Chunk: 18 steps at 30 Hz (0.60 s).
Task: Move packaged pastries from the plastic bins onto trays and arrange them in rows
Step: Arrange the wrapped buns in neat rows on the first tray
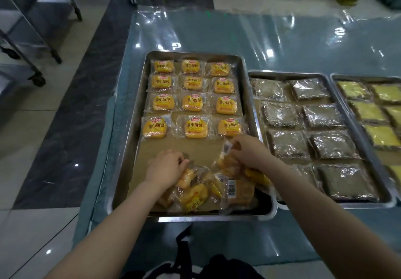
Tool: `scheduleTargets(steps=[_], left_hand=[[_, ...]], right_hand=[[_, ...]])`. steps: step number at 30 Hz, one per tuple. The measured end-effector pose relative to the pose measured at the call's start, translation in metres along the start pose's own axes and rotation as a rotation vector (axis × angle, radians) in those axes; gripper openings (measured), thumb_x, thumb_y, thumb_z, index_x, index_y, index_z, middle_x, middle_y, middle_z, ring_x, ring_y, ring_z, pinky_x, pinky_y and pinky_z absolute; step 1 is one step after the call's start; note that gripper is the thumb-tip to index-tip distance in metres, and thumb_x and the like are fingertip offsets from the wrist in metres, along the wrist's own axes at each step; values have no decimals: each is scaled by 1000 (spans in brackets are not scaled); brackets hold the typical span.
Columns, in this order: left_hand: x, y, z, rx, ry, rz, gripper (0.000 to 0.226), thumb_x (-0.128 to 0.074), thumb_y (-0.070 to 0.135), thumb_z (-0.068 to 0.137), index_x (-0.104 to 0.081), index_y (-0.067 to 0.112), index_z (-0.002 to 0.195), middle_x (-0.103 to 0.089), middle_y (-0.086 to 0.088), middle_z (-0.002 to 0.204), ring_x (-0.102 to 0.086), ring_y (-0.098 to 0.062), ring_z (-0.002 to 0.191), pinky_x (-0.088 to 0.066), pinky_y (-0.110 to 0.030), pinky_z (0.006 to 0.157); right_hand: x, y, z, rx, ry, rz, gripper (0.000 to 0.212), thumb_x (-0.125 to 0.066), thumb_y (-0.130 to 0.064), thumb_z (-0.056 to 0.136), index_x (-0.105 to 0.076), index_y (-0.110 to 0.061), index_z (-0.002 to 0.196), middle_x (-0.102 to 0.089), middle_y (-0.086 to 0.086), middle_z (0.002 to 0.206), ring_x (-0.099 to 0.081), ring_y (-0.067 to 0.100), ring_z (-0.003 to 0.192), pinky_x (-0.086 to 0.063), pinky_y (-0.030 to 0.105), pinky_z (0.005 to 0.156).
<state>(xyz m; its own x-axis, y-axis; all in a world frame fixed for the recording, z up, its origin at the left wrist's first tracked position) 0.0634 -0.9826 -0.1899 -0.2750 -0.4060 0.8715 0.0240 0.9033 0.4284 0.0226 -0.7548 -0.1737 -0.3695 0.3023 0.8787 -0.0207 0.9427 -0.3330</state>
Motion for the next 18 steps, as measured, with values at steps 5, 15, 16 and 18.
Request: scheduleTargets(steps=[5, 15, 16, 18], left_hand=[[15, -27, 0, 147, 44, 51, 32, -45, 44, 94, -63, 25, 77, -55, 9, 64, -52, -11, 65, -39, -30, 61], [39, -47, 0, 317, 186, -268, 29, -46, 28, 93, -52, 20, 65, -55, 1, 61, -52, -15, 58, -31, -28, 50], [45, -49, 0, 332, 243, -296, 29, -45, 27, 93, -53, 19, 67, -56, 0, 64, -52, -15, 60, -31, -28, 50], [55, -49, 3, 336, 328, -347, 28, -41, 27, 96, -53, 19, 71, -57, -2, 68, -54, -16, 62, -33, -28, 50]], right_hand=[[23, -7, -11, 54, 405, 309, 27, -63, -23, 87, -42, -30, 72, -56, -10, 74, -54, 12, 70, -42, 28, 57], [-22, -7, -24, 136, -80, -29, 27, -52, -26, 92, -71, -33, 109, -54, -14, 135, -54, 16, 118, -45, 33, 96], [-25, -6, -26, 141, -89, -45, 28, -49, -26, 94, -69, -32, 113, -48, -13, 142, -51, 17, 122, -42, 34, 98], [-32, -4, -32, 151, -64, -91, 30, -44, -27, 97, -66, -31, 118, -40, -9, 148, -43, 18, 130, -38, 34, 103]])
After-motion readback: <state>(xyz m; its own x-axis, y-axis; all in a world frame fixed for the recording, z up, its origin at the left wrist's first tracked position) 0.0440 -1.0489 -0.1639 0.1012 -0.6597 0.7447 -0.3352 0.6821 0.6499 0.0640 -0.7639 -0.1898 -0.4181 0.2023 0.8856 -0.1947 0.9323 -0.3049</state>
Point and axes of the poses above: each hand's wrist, its own z-axis towards the middle knuckle, its own x-axis out of the back of the hand, y = z × x, the point moved 6 cm from there along z, towards the middle knuckle
